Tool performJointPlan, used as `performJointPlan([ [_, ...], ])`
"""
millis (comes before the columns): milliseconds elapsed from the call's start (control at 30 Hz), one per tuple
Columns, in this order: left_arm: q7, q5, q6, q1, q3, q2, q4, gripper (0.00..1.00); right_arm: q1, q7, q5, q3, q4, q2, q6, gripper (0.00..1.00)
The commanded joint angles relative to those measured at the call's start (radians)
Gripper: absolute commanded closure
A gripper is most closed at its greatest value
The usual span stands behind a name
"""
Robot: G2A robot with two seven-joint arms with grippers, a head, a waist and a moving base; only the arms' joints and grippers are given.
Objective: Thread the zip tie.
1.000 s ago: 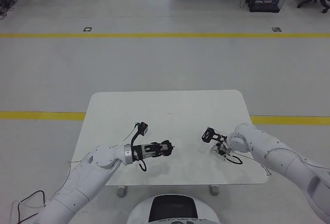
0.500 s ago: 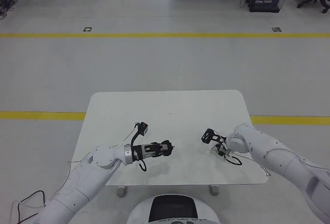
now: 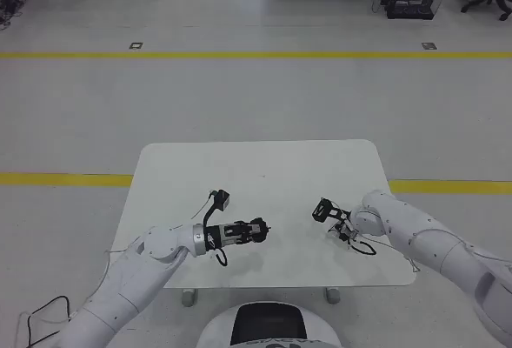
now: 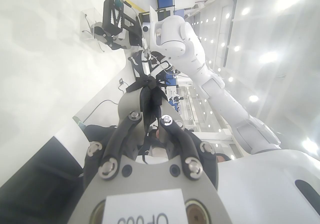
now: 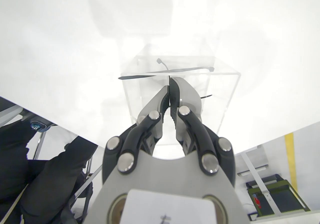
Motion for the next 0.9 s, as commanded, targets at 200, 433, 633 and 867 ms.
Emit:
performJointPlan([
  [200,0.000,0.000,0.000,0.000,0.000,0.000,0.000,1.00,0.008,0.025,-0.008,0.000,-0.067,0.039,0.000,1.00],
  [433,0.000,0.000,0.000,0.000,0.000,0.000,0.000,1.00,0.010,0.024,-0.007,0.000,-0.134,0.080,0.000,1.00],
  [633,0.000,0.000,0.000,0.000,0.000,0.000,0.000,1.00,0.005,0.029,-0.008,0.000,-0.193,0.116,0.000,1.00],
  [867,0.000,0.000,0.000,0.000,0.000,0.000,0.000,1.00,-0.005,0.064,-0.031,0.000,-0.234,0.135,0.000,1.00],
])
